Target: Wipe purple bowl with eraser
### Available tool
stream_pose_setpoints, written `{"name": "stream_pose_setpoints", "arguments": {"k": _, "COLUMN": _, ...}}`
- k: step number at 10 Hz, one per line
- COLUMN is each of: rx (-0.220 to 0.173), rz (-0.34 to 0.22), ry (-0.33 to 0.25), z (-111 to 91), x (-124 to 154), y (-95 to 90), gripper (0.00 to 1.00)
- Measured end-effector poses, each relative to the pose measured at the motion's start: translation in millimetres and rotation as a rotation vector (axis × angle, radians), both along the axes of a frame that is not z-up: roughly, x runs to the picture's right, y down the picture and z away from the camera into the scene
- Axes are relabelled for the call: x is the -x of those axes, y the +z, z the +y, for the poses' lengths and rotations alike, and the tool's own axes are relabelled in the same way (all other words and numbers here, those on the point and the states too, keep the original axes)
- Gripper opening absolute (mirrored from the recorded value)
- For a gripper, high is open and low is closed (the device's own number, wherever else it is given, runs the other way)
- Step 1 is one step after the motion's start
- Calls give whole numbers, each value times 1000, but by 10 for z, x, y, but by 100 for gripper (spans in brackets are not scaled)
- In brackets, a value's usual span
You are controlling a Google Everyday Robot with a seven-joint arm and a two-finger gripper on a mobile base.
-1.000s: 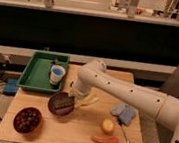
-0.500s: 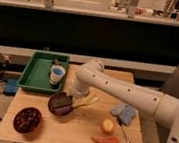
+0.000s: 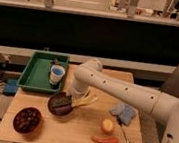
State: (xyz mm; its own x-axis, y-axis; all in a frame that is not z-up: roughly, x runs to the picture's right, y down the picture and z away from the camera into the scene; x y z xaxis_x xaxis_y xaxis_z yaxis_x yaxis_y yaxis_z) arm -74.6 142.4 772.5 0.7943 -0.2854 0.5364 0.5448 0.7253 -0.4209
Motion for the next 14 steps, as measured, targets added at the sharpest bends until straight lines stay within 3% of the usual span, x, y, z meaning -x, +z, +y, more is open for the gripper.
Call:
{"name": "stream_pose_setpoints", "arguments": {"k": 2, "rx": 27, "rz": 115, "ry": -99, "z": 13, "x": -9, "y": 58, "gripper": 0}}
{"name": "stream_pose_setpoints", "arguments": {"k": 3, "rx": 55, "rz": 182, "ry": -178, "z": 30, "x": 11, "y": 103, "gripper": 0}}
{"name": "stream_pose_setpoints", "arguments": {"k": 4, "rx": 75, "rz": 204, "ry": -207, "z": 48, "x": 7, "y": 154, "gripper": 0}}
{"name": "stream_pose_setpoints", "arguments": {"k": 10, "rx": 47, "rz": 256, "ry": -269, "z": 100, "x": -89, "y": 260, "gripper": 0}}
{"name": "stream_pose_setpoints", "arguments": {"k": 14, "rx": 24, "rz": 289, "ry": -304, "z": 9, "x": -68, "y": 289, "gripper": 0}}
